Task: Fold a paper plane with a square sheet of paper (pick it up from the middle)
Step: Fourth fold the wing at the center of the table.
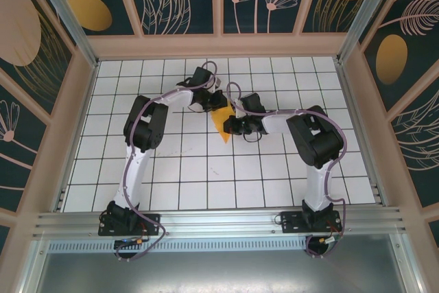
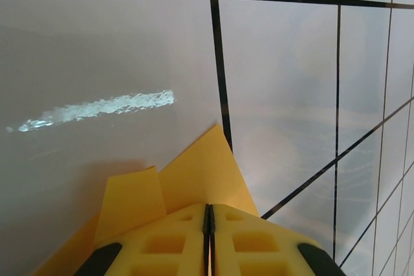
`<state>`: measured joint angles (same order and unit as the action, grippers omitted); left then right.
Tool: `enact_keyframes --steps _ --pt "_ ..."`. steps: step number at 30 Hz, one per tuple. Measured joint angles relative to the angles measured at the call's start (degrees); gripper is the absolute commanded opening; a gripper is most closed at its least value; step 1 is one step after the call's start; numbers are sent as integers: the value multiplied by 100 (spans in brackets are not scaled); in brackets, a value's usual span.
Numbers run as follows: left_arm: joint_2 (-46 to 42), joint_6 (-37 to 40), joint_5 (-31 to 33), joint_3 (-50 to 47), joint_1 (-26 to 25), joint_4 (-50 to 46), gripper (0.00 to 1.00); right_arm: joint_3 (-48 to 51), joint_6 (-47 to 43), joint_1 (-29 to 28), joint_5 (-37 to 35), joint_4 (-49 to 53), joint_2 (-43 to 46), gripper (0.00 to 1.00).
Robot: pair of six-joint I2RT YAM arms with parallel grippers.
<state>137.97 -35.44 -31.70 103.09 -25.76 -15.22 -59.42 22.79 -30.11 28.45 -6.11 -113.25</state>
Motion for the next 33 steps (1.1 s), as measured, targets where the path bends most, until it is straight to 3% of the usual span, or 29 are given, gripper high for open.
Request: enact_keyframes --steps 11,25,33 --pt "168 160 -420 203 94 -2 15 22 -33 0 -13 -15 13 0" --pt "461 404 -468 675 173 61 18 94 -153 17 -13 -46 66 0" --pt "807 702 37 1508 348 61 20 92 -175 55 33 138 122 0"
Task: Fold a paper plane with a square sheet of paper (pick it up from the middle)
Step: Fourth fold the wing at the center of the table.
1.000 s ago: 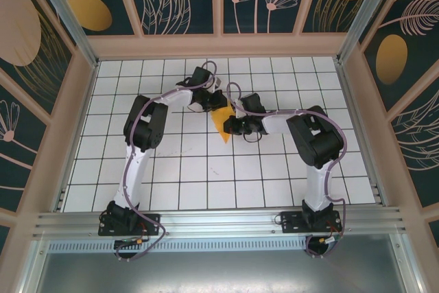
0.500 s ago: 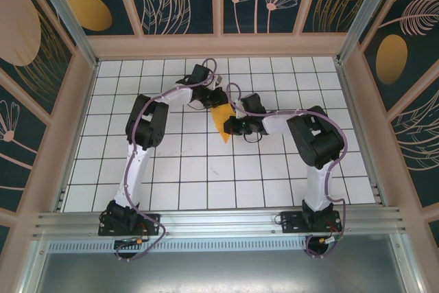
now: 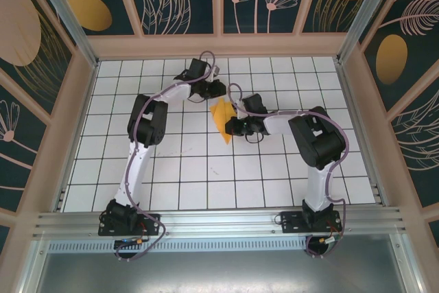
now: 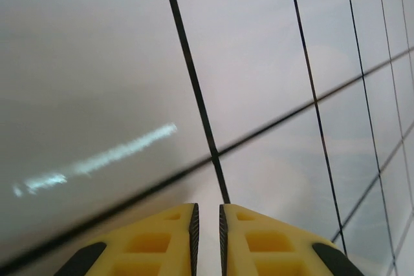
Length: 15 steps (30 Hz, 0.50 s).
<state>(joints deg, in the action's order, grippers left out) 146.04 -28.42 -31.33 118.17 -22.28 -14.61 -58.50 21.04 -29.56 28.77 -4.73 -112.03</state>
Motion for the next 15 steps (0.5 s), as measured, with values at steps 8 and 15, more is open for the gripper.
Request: enact_keyframes --steps 8,15 --pt "-697 87 323 -326 251 -28 16 -31 -92 26 114 131 2 0" --pt "-2909 -866 -37 -3536 68 1117 12 68 -278 33 282 372 131 0"
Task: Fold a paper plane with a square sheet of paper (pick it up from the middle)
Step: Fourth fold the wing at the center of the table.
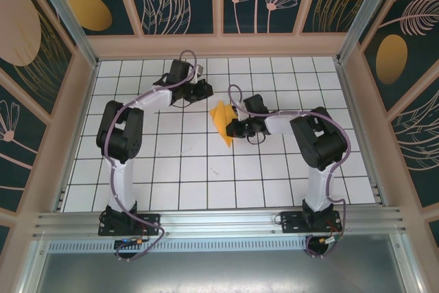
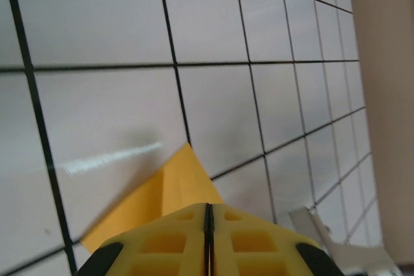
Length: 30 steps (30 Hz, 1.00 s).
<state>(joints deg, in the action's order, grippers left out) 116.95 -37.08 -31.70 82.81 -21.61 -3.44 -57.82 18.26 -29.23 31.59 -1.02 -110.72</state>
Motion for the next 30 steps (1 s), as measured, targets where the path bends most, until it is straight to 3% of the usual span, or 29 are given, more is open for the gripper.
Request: enact_keyframes --steps 6,11,20,30 --pt "-289 -726 -387 -824 -463 944 10 166 -103 0 190 234 153 0" --pt "-85 -999 -426 -922 -739 1060 9 197 -127 0 223 232 168 0" --pt "726 -1123 -175 -960 -728 1165 6 260 -122 4 258 197 212 0" --pt "752 -1056 -170 -997 -708 1290 7 437 7 2 496 417 483 0"
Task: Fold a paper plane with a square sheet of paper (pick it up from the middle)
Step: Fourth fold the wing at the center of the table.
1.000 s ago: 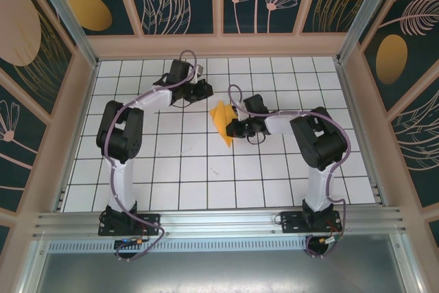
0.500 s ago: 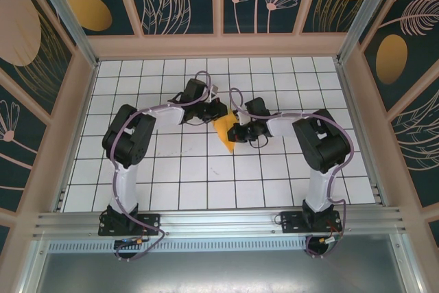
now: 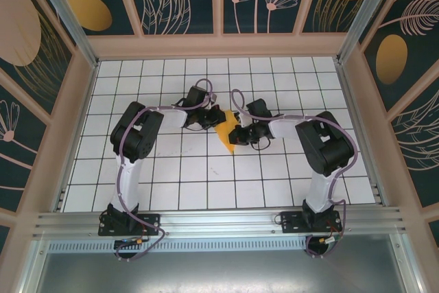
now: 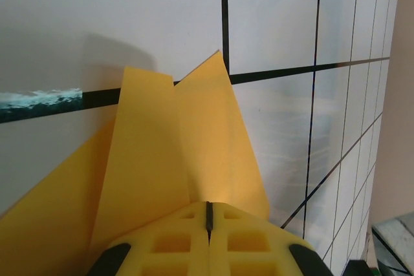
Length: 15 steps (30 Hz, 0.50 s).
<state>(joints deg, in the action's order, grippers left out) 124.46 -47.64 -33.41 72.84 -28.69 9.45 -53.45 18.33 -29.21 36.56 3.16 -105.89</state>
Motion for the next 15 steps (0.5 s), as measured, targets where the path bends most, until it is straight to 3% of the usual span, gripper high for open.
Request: enact_keyframes --steps 15 --pt "-2 243 20 15 -11 -48 6 435 170 -50 291 -166 85 0"
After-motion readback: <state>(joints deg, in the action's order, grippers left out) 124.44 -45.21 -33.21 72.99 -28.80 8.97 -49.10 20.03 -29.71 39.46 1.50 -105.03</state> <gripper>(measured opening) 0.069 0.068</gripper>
